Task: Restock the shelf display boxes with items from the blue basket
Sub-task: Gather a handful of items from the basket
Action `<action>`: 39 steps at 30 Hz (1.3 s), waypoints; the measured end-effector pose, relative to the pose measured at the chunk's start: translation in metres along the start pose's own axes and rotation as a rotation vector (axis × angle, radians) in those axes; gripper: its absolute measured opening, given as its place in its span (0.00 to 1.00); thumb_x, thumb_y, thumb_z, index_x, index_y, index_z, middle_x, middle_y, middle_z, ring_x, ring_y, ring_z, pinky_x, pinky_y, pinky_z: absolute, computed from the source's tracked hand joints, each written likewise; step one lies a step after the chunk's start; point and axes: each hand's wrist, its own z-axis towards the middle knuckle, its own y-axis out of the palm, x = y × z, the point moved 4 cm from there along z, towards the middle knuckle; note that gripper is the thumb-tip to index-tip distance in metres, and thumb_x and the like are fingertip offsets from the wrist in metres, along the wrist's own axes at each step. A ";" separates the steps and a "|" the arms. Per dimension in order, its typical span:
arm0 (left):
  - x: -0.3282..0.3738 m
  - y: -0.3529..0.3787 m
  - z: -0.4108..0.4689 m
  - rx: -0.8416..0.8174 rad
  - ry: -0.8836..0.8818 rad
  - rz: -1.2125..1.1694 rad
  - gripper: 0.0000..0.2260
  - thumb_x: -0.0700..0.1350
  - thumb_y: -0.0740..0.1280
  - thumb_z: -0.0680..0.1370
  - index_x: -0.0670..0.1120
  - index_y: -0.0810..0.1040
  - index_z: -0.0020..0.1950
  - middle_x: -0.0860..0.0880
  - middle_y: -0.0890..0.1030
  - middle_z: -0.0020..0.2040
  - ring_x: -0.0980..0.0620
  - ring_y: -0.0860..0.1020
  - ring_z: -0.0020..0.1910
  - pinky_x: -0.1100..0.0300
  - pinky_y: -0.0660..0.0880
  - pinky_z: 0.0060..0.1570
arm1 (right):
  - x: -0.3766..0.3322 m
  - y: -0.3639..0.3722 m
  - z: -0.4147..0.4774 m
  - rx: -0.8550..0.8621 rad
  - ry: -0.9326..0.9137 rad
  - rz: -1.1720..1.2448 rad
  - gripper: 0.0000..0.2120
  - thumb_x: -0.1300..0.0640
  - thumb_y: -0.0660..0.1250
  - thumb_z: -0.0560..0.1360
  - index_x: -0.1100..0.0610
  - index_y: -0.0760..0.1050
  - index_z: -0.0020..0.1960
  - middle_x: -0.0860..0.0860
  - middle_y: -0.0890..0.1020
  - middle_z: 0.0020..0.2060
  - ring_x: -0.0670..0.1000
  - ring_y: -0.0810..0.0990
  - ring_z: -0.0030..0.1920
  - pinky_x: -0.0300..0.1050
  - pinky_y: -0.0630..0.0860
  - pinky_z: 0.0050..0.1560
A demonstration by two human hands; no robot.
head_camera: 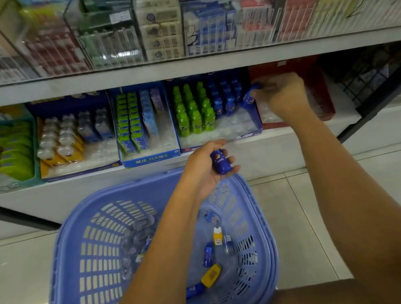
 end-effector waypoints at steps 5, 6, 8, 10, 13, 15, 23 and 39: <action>-0.003 -0.008 -0.005 -0.123 0.005 0.028 0.12 0.40 0.58 0.82 0.44 0.73 0.64 0.46 0.76 0.41 0.48 0.82 0.38 0.50 0.82 0.36 | 0.012 0.016 0.032 -0.151 -0.005 -0.151 0.16 0.60 0.72 0.72 0.59 0.79 0.60 0.55 0.80 0.59 0.44 0.76 0.52 0.16 0.66 0.39; -0.003 -0.011 -0.004 -0.118 0.019 0.074 0.13 0.41 0.58 0.82 0.46 0.73 0.66 0.47 0.77 0.42 0.50 0.81 0.36 0.55 0.81 0.33 | 0.012 0.017 0.035 -0.169 -0.018 -0.175 0.17 0.60 0.72 0.72 0.59 0.79 0.60 0.55 0.80 0.59 0.44 0.76 0.52 0.17 0.66 0.41; -0.004 -0.016 -0.001 -0.098 0.041 0.127 0.14 0.43 0.59 0.82 0.48 0.72 0.67 0.48 0.77 0.41 0.53 0.78 0.33 0.62 0.76 0.26 | 0.010 0.018 0.040 -0.199 -0.041 -0.210 0.18 0.59 0.73 0.71 0.58 0.79 0.60 0.55 0.80 0.59 0.44 0.76 0.53 0.18 0.66 0.43; -0.005 -0.018 0.002 -0.092 0.035 0.106 0.12 0.44 0.58 0.82 0.46 0.74 0.64 0.49 0.77 0.40 0.55 0.75 0.31 0.65 0.71 0.23 | 0.010 0.019 0.042 -0.234 -0.050 -0.252 0.19 0.58 0.73 0.71 0.56 0.78 0.61 0.54 0.79 0.60 0.44 0.74 0.53 0.21 0.66 0.47; -0.006 -0.016 0.003 -0.165 0.020 0.006 0.13 0.42 0.54 0.82 0.41 0.76 0.58 0.48 0.78 0.40 0.54 0.76 0.33 0.63 0.74 0.27 | 0.014 0.021 0.041 -0.270 -0.047 -0.307 0.19 0.56 0.73 0.71 0.55 0.78 0.62 0.53 0.79 0.61 0.47 0.76 0.58 0.29 0.67 0.53; -0.004 -0.017 0.002 -0.202 0.044 -0.030 0.14 0.40 0.52 0.81 0.40 0.76 0.57 0.46 0.80 0.43 0.53 0.79 0.37 0.62 0.78 0.35 | 0.012 0.023 0.042 -0.283 -0.053 -0.338 0.19 0.57 0.73 0.71 0.56 0.78 0.62 0.54 0.79 0.62 0.50 0.76 0.61 0.31 0.67 0.55; -0.003 -0.010 -0.007 -0.256 0.173 0.037 0.12 0.32 0.58 0.80 0.42 0.76 0.59 0.51 0.83 0.49 0.51 0.82 0.51 0.56 0.79 0.56 | -0.010 0.023 0.030 -0.274 -0.070 -0.460 0.20 0.60 0.72 0.72 0.61 0.76 0.63 0.58 0.78 0.62 0.55 0.76 0.61 0.38 0.70 0.60; 0.025 -0.009 0.001 0.099 0.541 0.866 0.16 0.44 0.60 0.82 0.44 0.69 0.69 0.48 0.74 0.66 0.55 0.74 0.63 0.68 0.70 0.60 | -0.037 0.032 -0.031 -0.259 -0.029 0.163 0.12 0.59 0.76 0.68 0.57 0.83 0.51 0.56 0.85 0.44 0.46 0.82 0.41 0.34 0.79 0.43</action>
